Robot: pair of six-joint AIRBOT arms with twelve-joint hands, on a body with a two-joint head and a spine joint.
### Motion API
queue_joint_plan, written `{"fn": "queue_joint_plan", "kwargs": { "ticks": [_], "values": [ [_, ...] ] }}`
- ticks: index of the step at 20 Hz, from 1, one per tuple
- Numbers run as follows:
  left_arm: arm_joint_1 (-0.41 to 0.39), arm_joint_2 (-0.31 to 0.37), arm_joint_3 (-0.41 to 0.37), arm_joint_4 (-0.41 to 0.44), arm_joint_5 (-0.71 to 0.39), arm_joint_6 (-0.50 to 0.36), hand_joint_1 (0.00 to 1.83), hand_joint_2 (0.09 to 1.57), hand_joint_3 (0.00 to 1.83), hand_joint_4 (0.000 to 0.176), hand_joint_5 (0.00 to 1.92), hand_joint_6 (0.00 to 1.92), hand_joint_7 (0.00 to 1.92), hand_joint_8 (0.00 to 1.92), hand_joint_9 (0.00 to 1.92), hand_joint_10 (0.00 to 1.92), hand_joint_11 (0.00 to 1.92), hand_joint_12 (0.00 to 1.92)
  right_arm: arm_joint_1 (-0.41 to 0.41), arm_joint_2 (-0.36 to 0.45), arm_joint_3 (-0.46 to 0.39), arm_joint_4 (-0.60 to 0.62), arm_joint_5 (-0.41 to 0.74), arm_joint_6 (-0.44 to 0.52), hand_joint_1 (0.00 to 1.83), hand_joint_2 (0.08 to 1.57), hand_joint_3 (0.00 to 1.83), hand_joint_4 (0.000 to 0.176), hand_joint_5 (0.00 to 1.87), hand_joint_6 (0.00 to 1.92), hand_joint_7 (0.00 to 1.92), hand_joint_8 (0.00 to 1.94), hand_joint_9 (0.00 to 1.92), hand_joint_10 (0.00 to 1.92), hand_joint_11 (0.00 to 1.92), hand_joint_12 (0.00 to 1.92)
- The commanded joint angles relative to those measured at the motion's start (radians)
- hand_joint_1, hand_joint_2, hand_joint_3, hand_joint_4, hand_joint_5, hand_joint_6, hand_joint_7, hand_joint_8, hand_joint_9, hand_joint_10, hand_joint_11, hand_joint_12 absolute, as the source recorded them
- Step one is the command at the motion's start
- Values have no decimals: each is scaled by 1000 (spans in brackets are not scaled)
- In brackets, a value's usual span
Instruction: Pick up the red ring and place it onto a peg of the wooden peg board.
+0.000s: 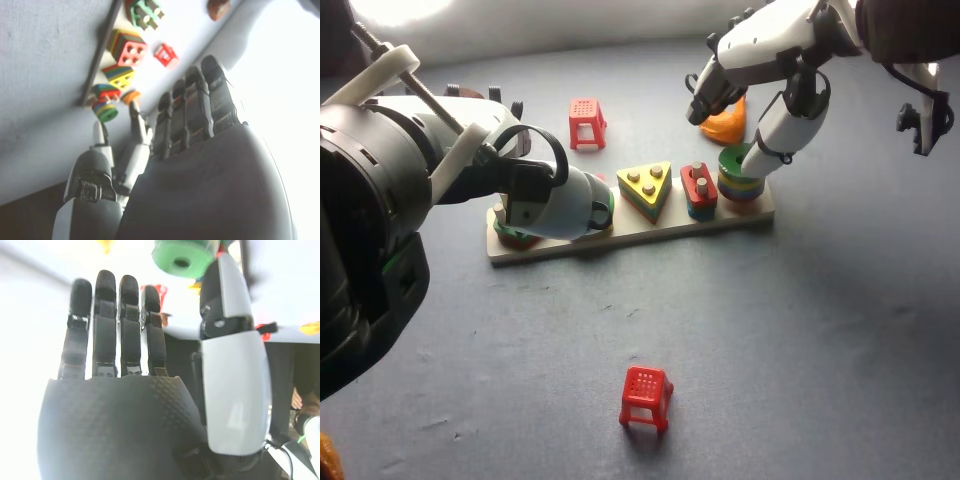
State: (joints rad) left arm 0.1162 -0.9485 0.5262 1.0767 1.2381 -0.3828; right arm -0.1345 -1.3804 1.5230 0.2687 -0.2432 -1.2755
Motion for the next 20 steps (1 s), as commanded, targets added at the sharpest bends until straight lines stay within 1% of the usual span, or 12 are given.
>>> {"fn": "queue_joint_plan", "kwargs": {
  "ticks": [1, 4, 6, 8, 9, 10, 11, 14, 17, 18, 19, 20],
  "values": [
    [-6, 4, -2, 88, 3, 2, 7, 1269, 1, 0, 146, 6, 177, 8, 170, 8, 0, 437, 1, 14, -4, 5, 63, 11, 941, 1003, 0, 0, 510, 8, 566, 5, 546, 7, 86, 1142],
    [-6, 4, -2, 88, 3, 2, 0, 1269, 1, 0, 138, 5, 161, 6, 164, 4, 0, 412, -11, 37, -39, 5, 63, 12, 928, 1023, 6, 0, 509, 6, 577, 8, 559, 11, 88, 1150],
    [-6, 4, -2, 88, 3, 2, 0, 1273, 1, 0, 122, 1, 149, 3, 148, 0, 0, 340, -10, 49, -56, 5, 62, 12, 1011, 1032, 7, 0, 502, 2, 551, 0, 538, 1, 69, 1144],
    [-6, 4, -2, 88, 3, 2, 0, 1272, 0, 0, 125, 1, 155, 3, 157, 3, 0, 382, -3, 61, -66, 5, 55, 12, 1075, 1023, 0, 0, 515, 6, 555, 3, 539, 3, 50, 1174],
    [-6, 4, -2, 88, 3, 2, 59, 1261, 0, 0, 157, 8, 186, 8, 186, 9, 0, 472, 0, 66, -69, 5, 47, 12, 1027, 1044, 4, 0, 500, 1, 541, 1, 536, 3, 39, 1209],
    [-6, 4, -2, 88, 3, 1, 11, 1267, 0, 0, 147, 2, 180, 3, 178, 3, 0, 442, 3, 72, -71, 5, 42, 12, 1053, 1016, 0, 0, 571, 23, 606, 16, 610, 27, 112, 1196],
    [-6, 4, -2, 88, 3, 1, 11, 1267, 0, 0, 147, 2, 180, 3, 178, 3, 0, 442, 4, 76, -72, 5, 40, 12, 1053, 1016, 0, 0, 571, 23, 606, 16, 610, 27, 112, 1196],
    [-6, 4, -2, 88, 4, 1, 16, 1276, 2, 0, 156, 3, 181, 1, 178, 2, 0, 429, 15, 93, -78, 5, 29, 12, 1096, 991, 0, 0, 658, 44, 739, 33, 749, 64, 252, 1166],
    [-7, 4, -2, 88, 5, 1, 3, 1271, 0, 0, 143, 1, 169, 2, 170, 3, 0, 416, 27, 118, -104, 5, 27, 11, 1093, 999, 2, 0, 680, 49, 762, 33, 775, 69, 284, 1162],
    [-7, 4, -2, 88, 5, 1, 0, 1269, 0, 0, 144, 2, 170, 2, 169, 3, 0, 421, 30, 127, -113, 5, 29, 11, 1059, 1008, 6, 0, 647, 33, 720, 14, 734, 49, 254, 1154],
    [-7, 4, -2, 88, 5, 1, 0, 1270, 0, 0, 123, 0, 148, 1, 150, 1, 0, 382, 36, 146, -130, 5, 35, 11, 1025, 1022, 6, 0, 578, 6, 627, 2, 623, 9, 152, 1173],
    [-8, 4, -2, 88, 5, 1, 25, 1280, 3, 0, 120, 1, 148, 3, 149, 2, 0, 377, 39, 166, -147, 4, 38, 10, 1004, 1029, 6, 0, 413, 0, 474, 0, 460, 0, 16, 1149]
  ]
}}
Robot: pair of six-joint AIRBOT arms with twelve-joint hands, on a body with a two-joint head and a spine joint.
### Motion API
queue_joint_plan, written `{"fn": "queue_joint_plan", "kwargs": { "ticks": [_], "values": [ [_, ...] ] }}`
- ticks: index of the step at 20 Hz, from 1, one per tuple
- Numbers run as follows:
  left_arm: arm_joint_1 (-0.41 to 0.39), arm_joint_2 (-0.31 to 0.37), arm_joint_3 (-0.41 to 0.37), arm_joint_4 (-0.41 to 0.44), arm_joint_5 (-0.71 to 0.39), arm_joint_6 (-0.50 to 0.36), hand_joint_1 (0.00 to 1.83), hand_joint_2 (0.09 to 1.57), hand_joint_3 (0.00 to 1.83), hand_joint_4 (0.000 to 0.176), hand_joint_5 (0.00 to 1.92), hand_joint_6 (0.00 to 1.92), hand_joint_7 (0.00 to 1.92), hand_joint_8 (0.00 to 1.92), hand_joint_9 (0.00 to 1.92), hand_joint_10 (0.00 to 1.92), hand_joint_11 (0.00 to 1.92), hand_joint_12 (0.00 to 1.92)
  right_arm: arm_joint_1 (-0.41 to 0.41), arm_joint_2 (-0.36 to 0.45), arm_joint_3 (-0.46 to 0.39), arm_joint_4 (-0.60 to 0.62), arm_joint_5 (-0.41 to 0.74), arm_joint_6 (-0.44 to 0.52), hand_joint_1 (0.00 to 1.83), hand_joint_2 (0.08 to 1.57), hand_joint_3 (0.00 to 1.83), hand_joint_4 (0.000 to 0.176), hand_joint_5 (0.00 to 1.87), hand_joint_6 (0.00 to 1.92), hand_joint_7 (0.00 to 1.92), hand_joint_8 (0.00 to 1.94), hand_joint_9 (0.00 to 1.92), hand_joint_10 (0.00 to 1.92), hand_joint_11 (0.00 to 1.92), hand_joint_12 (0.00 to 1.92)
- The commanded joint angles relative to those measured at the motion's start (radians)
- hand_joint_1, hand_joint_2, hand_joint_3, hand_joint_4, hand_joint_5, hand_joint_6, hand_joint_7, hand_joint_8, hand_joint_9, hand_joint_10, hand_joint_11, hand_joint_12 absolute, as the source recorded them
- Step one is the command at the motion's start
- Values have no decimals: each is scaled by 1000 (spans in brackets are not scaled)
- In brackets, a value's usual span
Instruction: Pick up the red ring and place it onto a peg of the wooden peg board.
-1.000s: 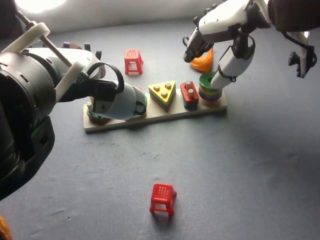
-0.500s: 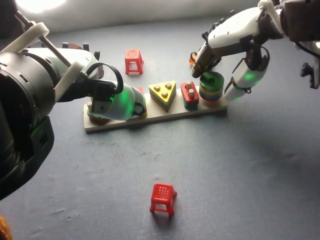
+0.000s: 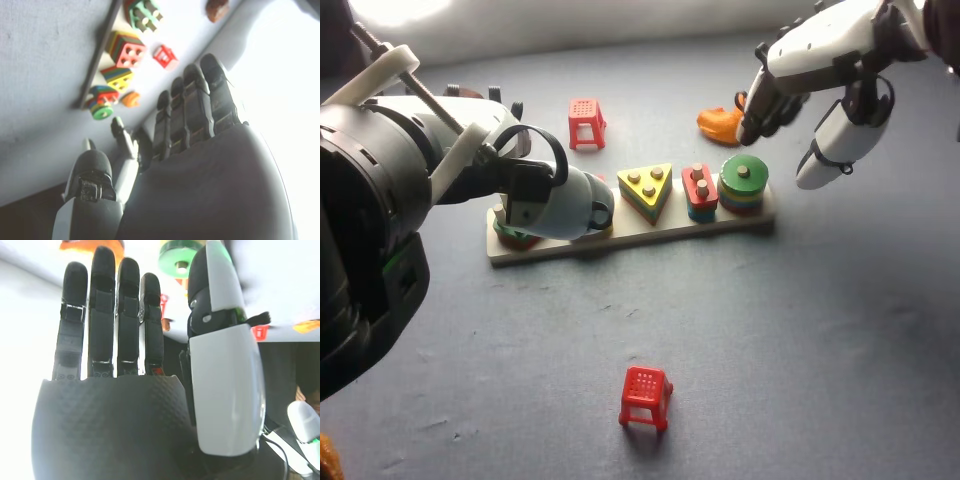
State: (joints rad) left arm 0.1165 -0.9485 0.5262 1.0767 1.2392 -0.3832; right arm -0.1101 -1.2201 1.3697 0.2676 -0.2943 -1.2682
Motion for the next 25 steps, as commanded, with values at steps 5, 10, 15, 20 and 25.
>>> {"fn": "queue_joint_plan", "kwargs": {
  "ticks": [5, 10, 15, 20, 25],
  "values": [
    [-9, 4, -2, 88, 4, 2, 3, 1269, 0, 0, 151, 6, 180, 7, 181, 7, 0, 469, 25, 136, -102, 4, 116, -4, 1023, 993, 0, 0, 372, 2, 404, 0, 395, 1, 0, 1012],
    [-13, 3, -2, 88, 4, 2, 0, 1271, 0, 0, 129, 1, 158, 2, 158, 1, 0, 414, 40, 298, -231, 3, 127, -29, 149, 1262, 40, 0, 1384, 1903, 1515, 1924, 1564, 1907, 1730, 1916],
    [-21, 3, -2, 77, 4, 3, 3, 1274, 0, 0, 154, 4, 187, 6, 185, 6, 0, 472, 37, 419, -320, 3, 124, -38, 770, 1505, 5, 103, 1516, 1921, 1715, 1941, 1787, 1921, 1887, 1921],
    [-23, 2, -7, 71, 4, 4, 2, 1273, 0, 0, 145, 0, 174, 0, 172, 1, 0, 458, 31, 452, -331, 3, 178, -63, 823, 1484, 0, 176, 1438, 1921, 1615, 1941, 1699, 1921, 1794, 1921],
    [-22, 2, -6, 69, 4, 4, 7, 1282, 3, 0, 123, 1, 158, 2, 152, 1, 0, 410, 1, 452, -337, 3, 326, -63, 806, 1477, 0, 176, 1349, 1921, 1604, 1941, 1698, 1921, 1823, 1921]
  ]
}}
